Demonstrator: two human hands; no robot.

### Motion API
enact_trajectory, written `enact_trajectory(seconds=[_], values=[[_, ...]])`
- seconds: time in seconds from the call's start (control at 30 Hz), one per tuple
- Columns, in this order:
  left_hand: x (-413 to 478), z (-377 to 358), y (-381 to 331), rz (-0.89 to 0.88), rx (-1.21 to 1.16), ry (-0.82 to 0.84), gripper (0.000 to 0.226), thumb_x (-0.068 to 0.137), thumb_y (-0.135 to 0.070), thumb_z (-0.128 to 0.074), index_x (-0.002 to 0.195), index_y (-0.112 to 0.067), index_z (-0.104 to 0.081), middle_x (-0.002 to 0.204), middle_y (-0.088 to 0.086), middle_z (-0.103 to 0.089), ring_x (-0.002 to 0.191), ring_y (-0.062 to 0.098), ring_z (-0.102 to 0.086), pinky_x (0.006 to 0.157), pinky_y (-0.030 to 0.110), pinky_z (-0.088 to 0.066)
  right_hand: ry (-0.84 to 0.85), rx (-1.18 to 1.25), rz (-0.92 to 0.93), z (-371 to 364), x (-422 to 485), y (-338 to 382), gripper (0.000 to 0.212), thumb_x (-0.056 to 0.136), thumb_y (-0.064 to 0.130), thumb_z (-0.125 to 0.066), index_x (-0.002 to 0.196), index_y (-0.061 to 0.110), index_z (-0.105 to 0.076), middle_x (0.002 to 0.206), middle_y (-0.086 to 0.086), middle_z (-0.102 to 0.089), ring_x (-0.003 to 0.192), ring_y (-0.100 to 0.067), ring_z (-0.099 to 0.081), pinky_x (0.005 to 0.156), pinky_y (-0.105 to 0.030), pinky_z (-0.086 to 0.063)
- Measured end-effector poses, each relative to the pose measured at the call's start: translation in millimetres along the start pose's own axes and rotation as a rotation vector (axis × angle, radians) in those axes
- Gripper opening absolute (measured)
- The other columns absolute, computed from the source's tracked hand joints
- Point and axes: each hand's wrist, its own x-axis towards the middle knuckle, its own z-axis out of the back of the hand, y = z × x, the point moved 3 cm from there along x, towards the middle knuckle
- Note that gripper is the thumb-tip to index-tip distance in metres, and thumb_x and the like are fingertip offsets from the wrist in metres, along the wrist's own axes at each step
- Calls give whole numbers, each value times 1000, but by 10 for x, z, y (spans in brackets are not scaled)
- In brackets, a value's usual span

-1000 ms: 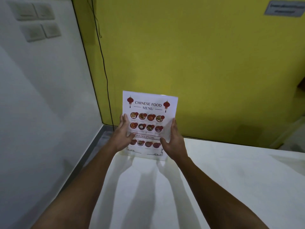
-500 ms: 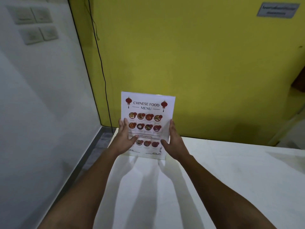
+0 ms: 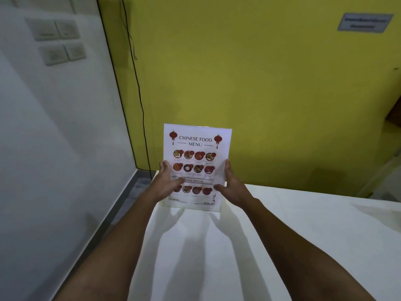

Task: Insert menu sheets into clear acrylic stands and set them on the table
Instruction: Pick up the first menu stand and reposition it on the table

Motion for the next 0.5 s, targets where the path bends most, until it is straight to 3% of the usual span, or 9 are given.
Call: enact_trajectory(seconds=[0.17,0.27,0.5], values=[[18,-5,71,-27,3,-24,96,90,-44,-58,153,-13,7,163,0,12,144,29,-30,113,46,-35,-30,-6,26,-34,-22,1,97,89,18,-62,153,14,11,161,-3,-18,144,-24,-30,103,-24,-31],[15,-25,71,-10,41,-40,97,90,-44,-58,153,-12,9,163,2,13,144,30,-30,112,43,-33,-41,-22,20,-47,-12,-30,99,88,21,-63,153,16,11,162,-2,-15,145,-24,-30,108,-31,-33],[76,-4,187,-45,-4,-32,86,88,-50,-55,150,-18,-5,163,1,-4,133,28,-46,102,48,-48,-51,-68,22,-67,-16,-55,94,91,18,-59,153,18,11,164,1,-7,146,-22,-26,110,-31,-32]])
